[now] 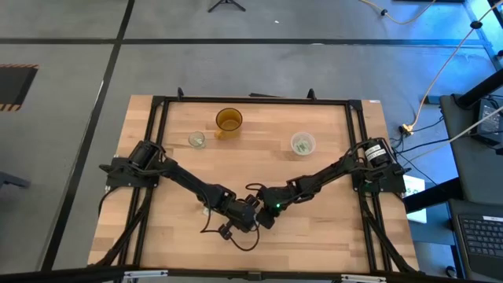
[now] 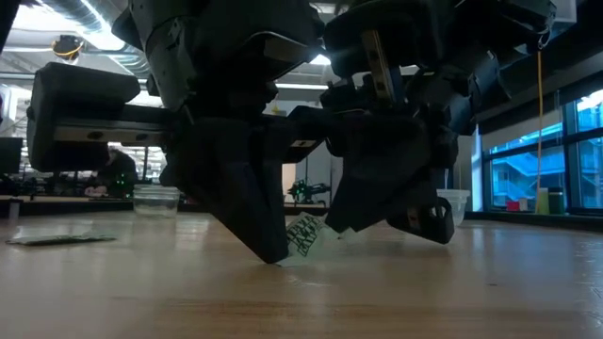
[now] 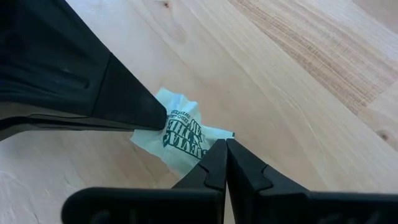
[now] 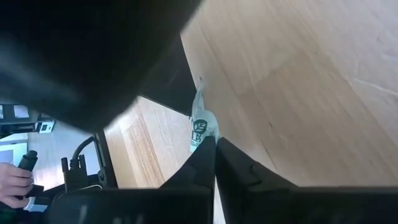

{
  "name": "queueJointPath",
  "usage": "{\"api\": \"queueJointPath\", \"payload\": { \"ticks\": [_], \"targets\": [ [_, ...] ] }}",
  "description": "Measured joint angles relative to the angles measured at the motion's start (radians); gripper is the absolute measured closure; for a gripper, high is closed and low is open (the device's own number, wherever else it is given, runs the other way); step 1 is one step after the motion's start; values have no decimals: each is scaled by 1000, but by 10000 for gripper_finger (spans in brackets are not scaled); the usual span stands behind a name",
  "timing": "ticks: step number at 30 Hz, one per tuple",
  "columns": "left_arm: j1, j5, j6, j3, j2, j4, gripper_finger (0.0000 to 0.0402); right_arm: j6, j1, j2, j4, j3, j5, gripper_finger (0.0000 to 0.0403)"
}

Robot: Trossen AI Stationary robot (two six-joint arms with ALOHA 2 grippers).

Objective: Pick and place Stevia / Truvia into bins
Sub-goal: Put the stevia packet into the transparent container

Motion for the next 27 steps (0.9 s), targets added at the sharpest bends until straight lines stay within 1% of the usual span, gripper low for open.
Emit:
{"api": "queueJointPath", "payload": {
  "ticks": [3, 9, 14, 19, 22, 27],
  "targets": [
    [0, 0, -1, 0, 0, 0, 400, 0, 0, 0, 0, 0, 0, 399],
    [-1, 2, -35, 0, -3, -3, 400, -21, 0, 0, -2, 1, -1, 401],
    [-9, 3, -46, -1, -20, -38, 400, -26, -8, -1, -4, 1, -5, 401],
    [-11, 8, -104, -1, -21, -43, 400, -37, -36, -1, -3, 1, -45, 401],
    [-12, -1, -134, -1, -27, -46, 400, -62, -55, -7, -7, 1, -55, 401],
    [-16, -39, -135, -8, -82, -114, 400, -102, -90, -28, -29, 1, -59, 401]
  ]
}}
